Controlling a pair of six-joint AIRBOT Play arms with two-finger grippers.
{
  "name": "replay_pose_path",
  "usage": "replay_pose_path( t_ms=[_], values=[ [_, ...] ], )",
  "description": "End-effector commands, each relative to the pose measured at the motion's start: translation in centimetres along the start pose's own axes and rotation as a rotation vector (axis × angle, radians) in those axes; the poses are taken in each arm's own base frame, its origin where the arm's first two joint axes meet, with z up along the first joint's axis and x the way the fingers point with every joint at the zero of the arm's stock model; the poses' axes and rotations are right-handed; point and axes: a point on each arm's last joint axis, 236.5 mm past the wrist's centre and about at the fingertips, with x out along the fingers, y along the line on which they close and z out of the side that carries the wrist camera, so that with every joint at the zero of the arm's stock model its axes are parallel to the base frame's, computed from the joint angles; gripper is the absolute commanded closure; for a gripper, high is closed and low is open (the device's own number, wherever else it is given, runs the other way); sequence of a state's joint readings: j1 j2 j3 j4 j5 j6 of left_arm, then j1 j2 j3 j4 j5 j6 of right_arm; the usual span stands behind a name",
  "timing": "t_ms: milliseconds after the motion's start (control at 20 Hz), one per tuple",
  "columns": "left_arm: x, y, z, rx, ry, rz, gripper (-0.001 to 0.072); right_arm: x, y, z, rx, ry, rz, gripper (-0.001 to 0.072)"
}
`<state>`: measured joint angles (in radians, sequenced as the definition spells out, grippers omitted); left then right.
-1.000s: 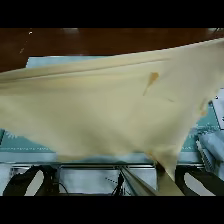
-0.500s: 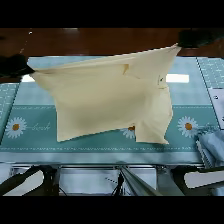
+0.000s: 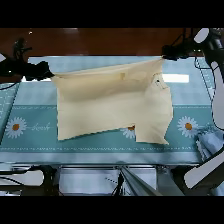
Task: Fold the shirts.
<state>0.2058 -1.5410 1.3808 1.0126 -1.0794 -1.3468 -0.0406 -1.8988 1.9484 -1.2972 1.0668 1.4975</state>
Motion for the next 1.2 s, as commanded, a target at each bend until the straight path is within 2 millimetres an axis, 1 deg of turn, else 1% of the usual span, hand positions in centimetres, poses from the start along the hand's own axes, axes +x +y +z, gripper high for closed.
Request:
replay_pose_path(
  t_ms=[0, 50, 100, 200, 300, 450, 500, 550, 600, 650, 700, 750, 800, 850, 900, 950, 1000, 1050, 1100, 1150],
  values=[
    [2.0, 0.7, -1.4, 0.011, 0.068, -0.013, 0.0687, 1.4, -0.4, -1.3, 0.014, 0.046, 0.003, 0.0669],
    [1.9, 0.5, -2.0, 0.013, 0.094, -0.021, 0.0686, 1.0, -0.4, -1.7, 0.015, 0.069, 0.005, 0.0669],
    [1.8, 0.3, -2.9, 0.012, 0.131, -0.031, 0.0687, 0.6, -0.3, -2.7, 0.015, 0.113, 0.008, 0.0669],
    [1.6, 0.1, -4.5, 0.012, 0.2, -0.045, 0.0687, -0.3, 0.0, -5.5, 0.014, 0.233, 0.016, 0.0669],
    [1.8, 0.3, -4.9, 0.01, 0.221, -0.042, 0.0687, -0.8, 0.2, -7.9, 0.017, 0.336, 0.019, 0.0668],
    [2.8, 0.8, -5.5, -0.032, 0.247, -0.041, 0.0682, -0.9, -0.3, -9.3, 0.041, 0.399, -0.003, 0.0668],
    [3.0, 0.8, -5.8, -0.045, 0.261, -0.046, 0.0644, -0.9, -0.5, -9.4, 0.046, 0.404, -0.012, 0.0667],
    [3.2, 0.7, -6.1, -0.051, 0.276, -0.053, 0.0583, -0.8, -0.6, -9.3, 0.045, 0.399, -0.017, 0.0656],
    [3.3, 0.8, -6.4, -0.052, 0.288, -0.055, 0.0493, -0.8, -0.7, -9.1, 0.04, 0.391, -0.019, 0.0542],
    [3.1, 0.8, -6.6, -0.053, 0.301, -0.057, 0.0301, -0.9, -0.7, -9.1, 0.016, 0.392, -0.016, 0.0407],
    [2.7, 0.8, -6.8, -0.053, 0.317, -0.06, 0.0218, -1.2, -1.0, -9.4, -0.022, 0.406, -0.022, 0.0355],
    [2.0, 0.8, -7.1, -0.056, 0.333, -0.065, 0.0218, -1.9, -1.6, -10.0, -0.058, 0.436, -0.042, 0.0355],
    [1.1, 1.0, -7.4, -0.061, 0.352, -0.068, 0.0218, -2.9, -2.7, -10.7, -0.095, 0.475, -0.088, 0.0355],
    [0.1, 1.6, -7.8, -0.064, 0.366, -0.058, 0.0217, -4.2, -4.2, -11.4, -0.117, 0.521, -0.149, 0.0355],
    [-1.3, 2.5, -8.3, -0.06, 0.386, -0.028, 0.0217, -5.3, -5.3, -11.7, -0.096, 0.542, -0.182, 0.0355],
    [-2.6, 3.5, -8.9, -0.056, 0.402, 0.009, 0.0209, -6.7, -6.3, -12.5, -0.074, 0.582, -0.197, 0.0353],
    [-3.9, 4.6, -9.8, -0.058, 0.412, 0.049, 0.0199, -7.9, -7.1, -13.2, -0.046, 0.614, -0.201, 0.0312],
    [-4.8, 5.3, -10.8, -0.074, 0.411, 0.07, 0.0191, -8.8, -8.1, -13.9, -0.011, 0.633, -0.199, 0.0251],
    [-5.2, 5.8, -12.8, -0.11, 0.424, 0.072, 0.0099, -9.4, -8.9, -14.7, 0.022, 0.648, -0.191, 0.0245],
    [-5.2, 6.2, -15.0, -0.147, 0.443, 0.072, 0.0065, -9.9, -9.7, -15.7, 0.047, 0.662, -0.181, 0.0244]
  ],
)
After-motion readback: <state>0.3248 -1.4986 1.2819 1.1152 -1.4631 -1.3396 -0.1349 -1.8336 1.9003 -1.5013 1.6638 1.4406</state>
